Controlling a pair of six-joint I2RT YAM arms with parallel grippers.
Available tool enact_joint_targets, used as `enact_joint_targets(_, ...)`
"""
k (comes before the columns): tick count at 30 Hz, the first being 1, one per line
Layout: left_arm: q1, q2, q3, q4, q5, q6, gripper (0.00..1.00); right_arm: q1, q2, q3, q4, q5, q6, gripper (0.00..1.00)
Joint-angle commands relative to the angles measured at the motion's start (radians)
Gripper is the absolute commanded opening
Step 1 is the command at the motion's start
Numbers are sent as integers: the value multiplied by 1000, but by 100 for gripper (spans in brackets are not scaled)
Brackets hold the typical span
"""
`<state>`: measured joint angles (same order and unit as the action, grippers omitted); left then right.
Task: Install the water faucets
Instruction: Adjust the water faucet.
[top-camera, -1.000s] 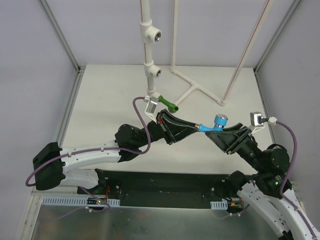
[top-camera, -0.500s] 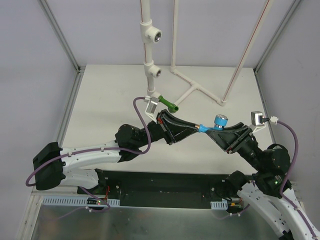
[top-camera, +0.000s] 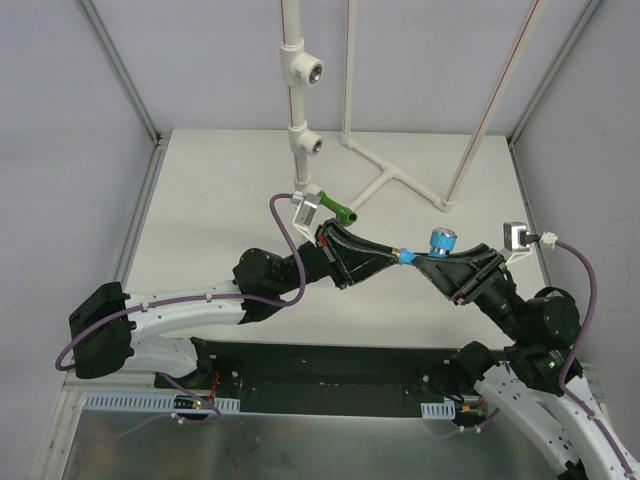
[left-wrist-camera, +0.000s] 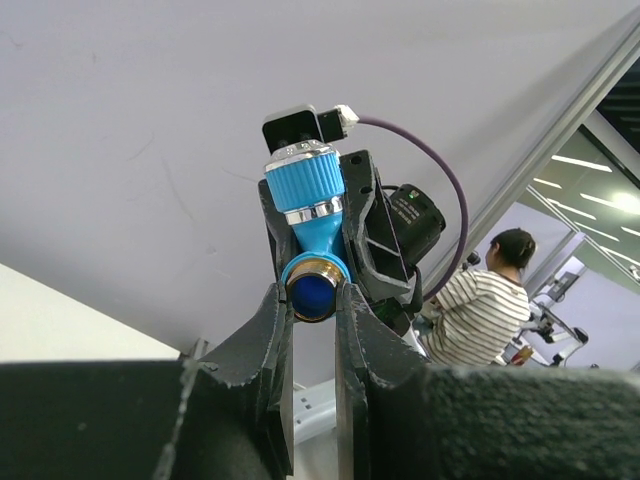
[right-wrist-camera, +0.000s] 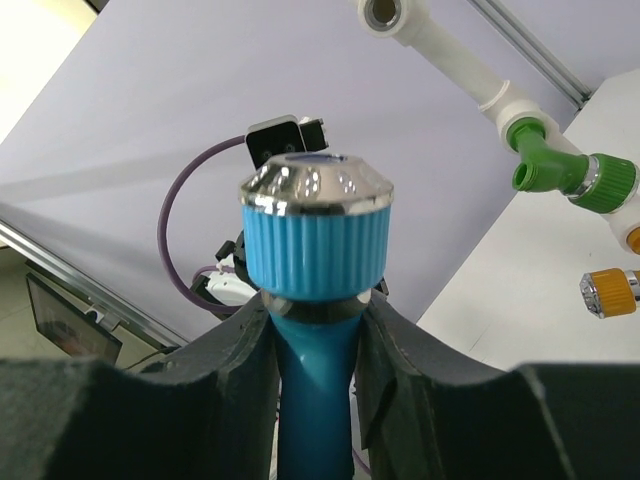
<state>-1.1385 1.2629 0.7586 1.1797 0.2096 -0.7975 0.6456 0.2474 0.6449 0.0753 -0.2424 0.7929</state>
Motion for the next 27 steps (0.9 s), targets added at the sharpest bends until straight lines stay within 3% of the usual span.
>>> enact_joint_targets(1,-4,9,27,87,60,-25,0,2,13,16,64,11,5,40)
enact_joint_targets(6,-4,10,28,86,63,-26,0,2,27,16,70,5,6,39)
enact_joint_targets(10,-4,13,28,86,66,-26,0,3,29,15,77,2,6,32)
enact_joint_targets(13,-4,18,33,86,71,-31,0,2,27,13,80,0,8,17)
enact_joint_targets(15,-6,20,35,86,71,-31,0,2,30,13,77,-1,2,0)
enact_joint_targets(17,-4,16,35,78,70,-29,1,2,26,10,75,5,-1,0)
enact_joint_targets(22,-4,0,31,43,67,-20,21,2,-2,-1,64,38,-26,0)
enact_joint_targets(25,-4,-16,22,25,57,-12,46,2,-17,-7,63,41,-43,0)
enact_joint_targets(27,-4,-28,13,18,45,-8,55,2,-23,-4,61,51,-44,0)
